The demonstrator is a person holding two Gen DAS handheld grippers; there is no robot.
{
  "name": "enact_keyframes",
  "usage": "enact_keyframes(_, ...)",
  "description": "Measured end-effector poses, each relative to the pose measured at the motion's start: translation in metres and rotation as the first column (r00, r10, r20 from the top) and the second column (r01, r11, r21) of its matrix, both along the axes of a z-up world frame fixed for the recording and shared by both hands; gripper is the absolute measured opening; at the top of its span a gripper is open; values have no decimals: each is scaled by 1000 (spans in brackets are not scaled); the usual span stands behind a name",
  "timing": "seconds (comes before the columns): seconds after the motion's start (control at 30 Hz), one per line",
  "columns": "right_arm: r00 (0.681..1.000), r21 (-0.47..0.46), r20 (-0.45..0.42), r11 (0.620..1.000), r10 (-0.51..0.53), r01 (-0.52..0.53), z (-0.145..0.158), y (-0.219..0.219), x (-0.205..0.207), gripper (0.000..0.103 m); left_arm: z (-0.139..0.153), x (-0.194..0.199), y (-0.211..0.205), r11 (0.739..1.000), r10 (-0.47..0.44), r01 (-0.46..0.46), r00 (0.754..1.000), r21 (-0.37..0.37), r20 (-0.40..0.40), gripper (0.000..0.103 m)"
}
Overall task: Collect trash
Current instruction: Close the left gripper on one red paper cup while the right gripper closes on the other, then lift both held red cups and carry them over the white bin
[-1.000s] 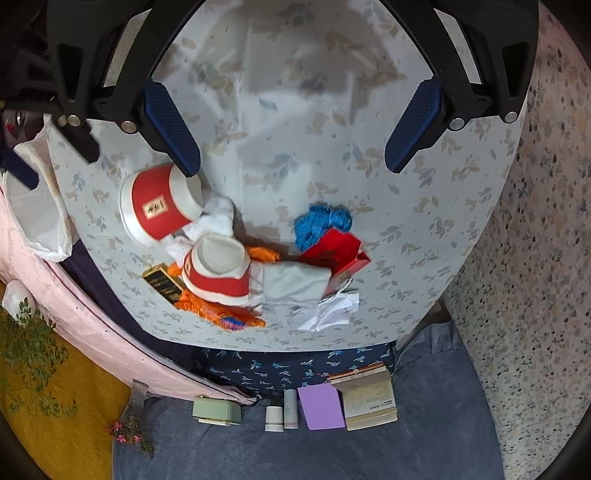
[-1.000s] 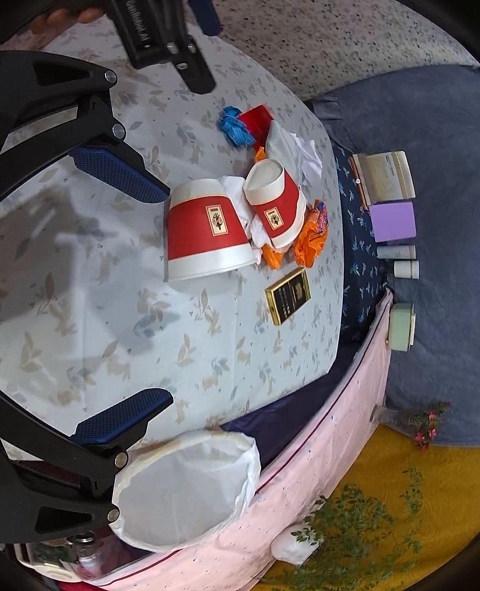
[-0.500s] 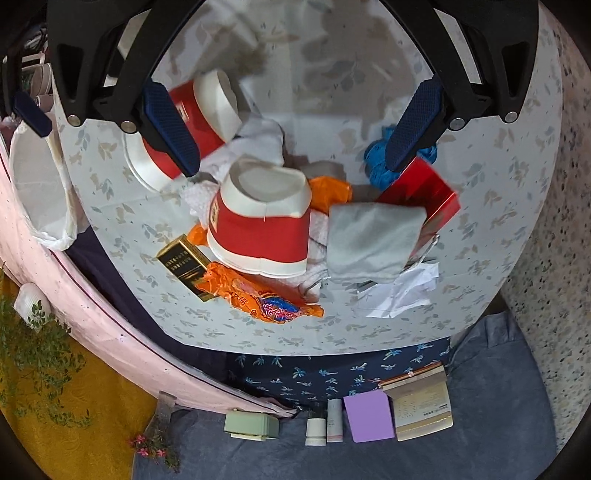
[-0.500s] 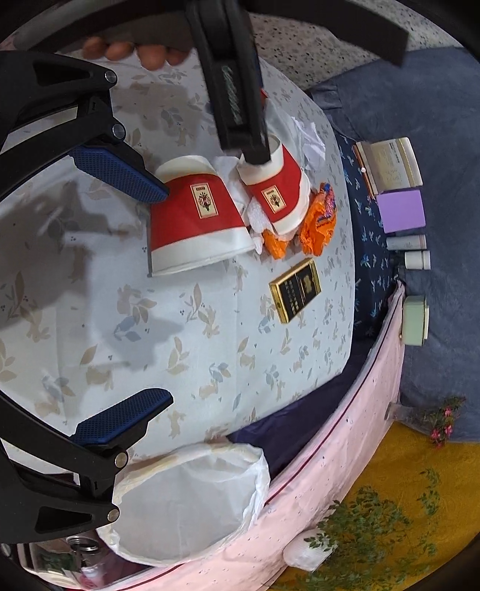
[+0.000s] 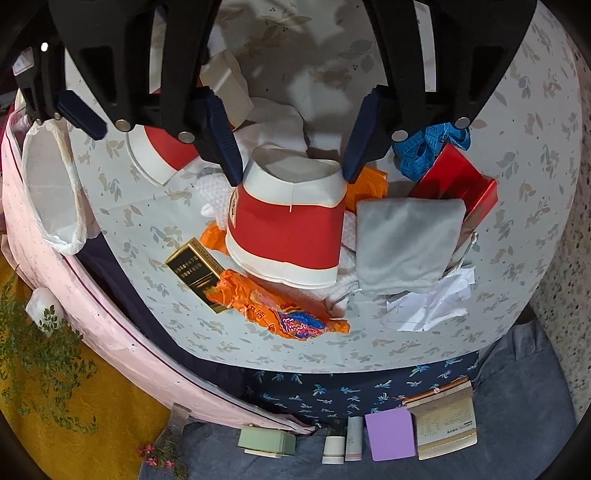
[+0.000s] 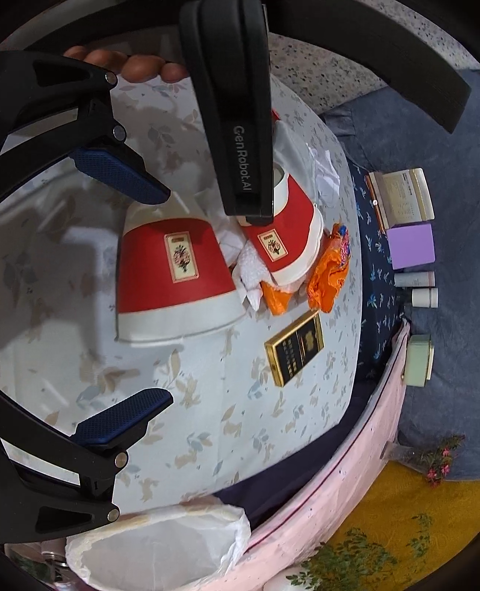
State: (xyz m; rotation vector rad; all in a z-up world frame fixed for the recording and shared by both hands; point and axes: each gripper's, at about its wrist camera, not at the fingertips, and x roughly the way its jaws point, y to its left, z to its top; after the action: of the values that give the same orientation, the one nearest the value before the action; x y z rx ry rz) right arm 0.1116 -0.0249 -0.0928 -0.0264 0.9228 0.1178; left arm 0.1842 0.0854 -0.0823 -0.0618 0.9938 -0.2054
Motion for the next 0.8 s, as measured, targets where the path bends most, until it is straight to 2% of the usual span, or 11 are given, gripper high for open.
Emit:
enact_keyframes(0.3, 1000, 3, 1, 1000, 26, -26, -9, 12, 9, 96, 7, -7, 8, 1000, 12, -12, 1000, -7, 3, 54)
enact_keyframes(0.37, 1000, 11, 2, 1000, 25, -25, -10, 12, 11, 92, 9, -9, 9, 1000, 15, -15, 1000, -7, 8, 54)
enact_keyframes(0.6, 1000, 72, 9, 997, 15, -16, -3, -2, 5, 58, 20, -20, 13, 1000, 27, -28, 999, 1, 32, 54)
enact_keyframes(0.67, 1000, 99, 11, 995, 7, -8, 0, -9, 1, 42, 23, -23, 12, 1000, 28, -28, 999, 5, 37, 54)
enact_keyframes(0.77, 1000, 156, 13, 988, 3, -5, 5, -22, -4, 25, 26, -29, 10, 1000, 25, -25, 999, 2, 41, 54)
enact_keyframes(0.8, 1000, 170, 13, 985, 5, -7, 7, -25, -5, 23, 27, -31, 8, 1000, 22, -23, 999, 3, 43, 54)
